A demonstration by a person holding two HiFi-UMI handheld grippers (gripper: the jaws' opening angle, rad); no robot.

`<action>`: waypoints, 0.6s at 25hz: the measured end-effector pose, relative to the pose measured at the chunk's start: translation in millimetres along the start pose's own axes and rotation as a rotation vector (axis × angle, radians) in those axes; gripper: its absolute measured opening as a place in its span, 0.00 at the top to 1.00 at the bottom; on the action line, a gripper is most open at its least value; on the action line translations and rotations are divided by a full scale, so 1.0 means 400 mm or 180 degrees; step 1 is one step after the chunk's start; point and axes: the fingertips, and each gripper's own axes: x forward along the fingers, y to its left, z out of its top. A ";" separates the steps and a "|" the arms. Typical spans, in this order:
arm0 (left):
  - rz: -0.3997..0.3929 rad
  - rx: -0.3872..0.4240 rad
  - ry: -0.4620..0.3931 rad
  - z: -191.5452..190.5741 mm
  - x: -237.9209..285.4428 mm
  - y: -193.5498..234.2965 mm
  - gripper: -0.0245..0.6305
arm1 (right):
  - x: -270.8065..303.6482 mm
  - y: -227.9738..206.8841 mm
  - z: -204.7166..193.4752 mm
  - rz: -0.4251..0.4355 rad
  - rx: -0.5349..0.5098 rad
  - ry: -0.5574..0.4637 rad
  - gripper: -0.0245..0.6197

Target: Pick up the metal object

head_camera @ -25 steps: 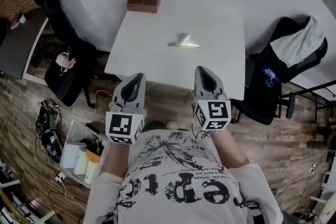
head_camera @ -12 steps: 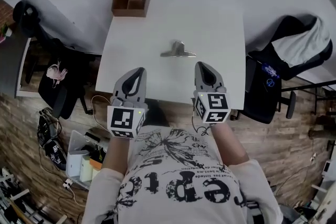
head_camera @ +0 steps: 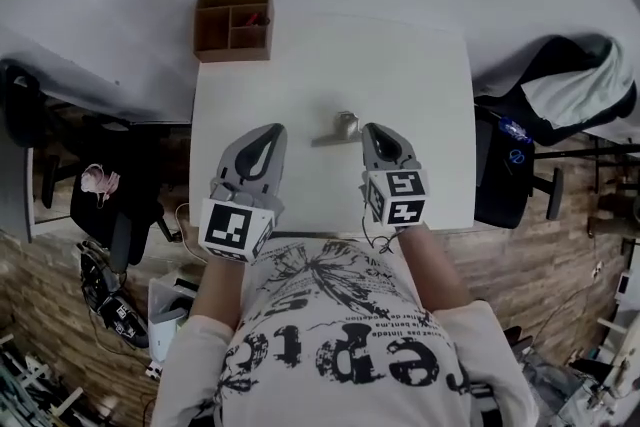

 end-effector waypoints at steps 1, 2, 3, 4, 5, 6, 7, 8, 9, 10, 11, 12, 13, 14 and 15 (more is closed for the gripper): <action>-0.0028 -0.0012 0.0000 -0.002 0.011 0.011 0.95 | 0.019 0.000 -0.013 -0.0003 0.0005 0.0072 0.92; -0.0054 -0.0020 0.0010 -0.007 0.022 0.021 0.95 | 0.037 0.000 -0.029 -0.0003 0.0016 0.0152 0.89; -0.0080 -0.0021 0.0024 -0.012 0.032 0.029 0.95 | 0.056 -0.001 -0.048 -0.0003 0.0026 0.0238 0.88; -0.0105 -0.0017 0.0037 -0.017 0.041 0.037 0.95 | 0.074 -0.002 -0.066 -0.0001 0.0035 0.0326 0.84; -0.0127 -0.0007 0.0051 -0.022 0.049 0.043 0.95 | 0.091 -0.002 -0.085 0.0005 0.0044 0.0411 0.80; -0.0146 0.0008 0.0073 -0.027 0.054 0.049 0.95 | 0.108 -0.002 -0.102 0.0014 0.0059 0.0491 0.78; -0.0162 0.0026 0.0106 -0.036 0.057 0.055 0.95 | 0.123 -0.001 -0.121 0.0021 0.0080 0.0566 0.75; -0.0178 0.0038 0.0153 -0.048 0.059 0.060 0.95 | 0.138 -0.001 -0.139 0.0022 0.0106 0.0639 0.71; -0.0192 0.0038 0.0210 -0.060 0.062 0.065 0.95 | 0.152 0.000 -0.157 0.0017 0.0132 0.0706 0.69; -0.0200 0.0023 0.0273 -0.071 0.066 0.071 0.95 | 0.166 0.000 -0.173 0.0005 0.0156 0.0765 0.67; -0.0207 -0.0010 0.0347 -0.081 0.070 0.077 0.95 | 0.180 0.000 -0.186 -0.0016 0.0175 0.0820 0.64; -0.0212 -0.0046 0.0414 -0.089 0.074 0.085 0.95 | 0.193 -0.001 -0.197 -0.0044 0.0190 0.0872 0.60; -0.0214 -0.0071 0.0458 -0.097 0.078 0.093 0.95 | 0.205 -0.002 -0.207 -0.0076 0.0207 0.0919 0.57; -0.0214 -0.0084 0.0481 -0.105 0.081 0.101 0.95 | 0.215 -0.004 -0.217 -0.0110 0.0229 0.0965 0.54; -0.0211 -0.0087 0.0484 -0.111 0.084 0.109 0.95 | 0.222 -0.006 -0.227 -0.0142 0.0256 0.1014 0.52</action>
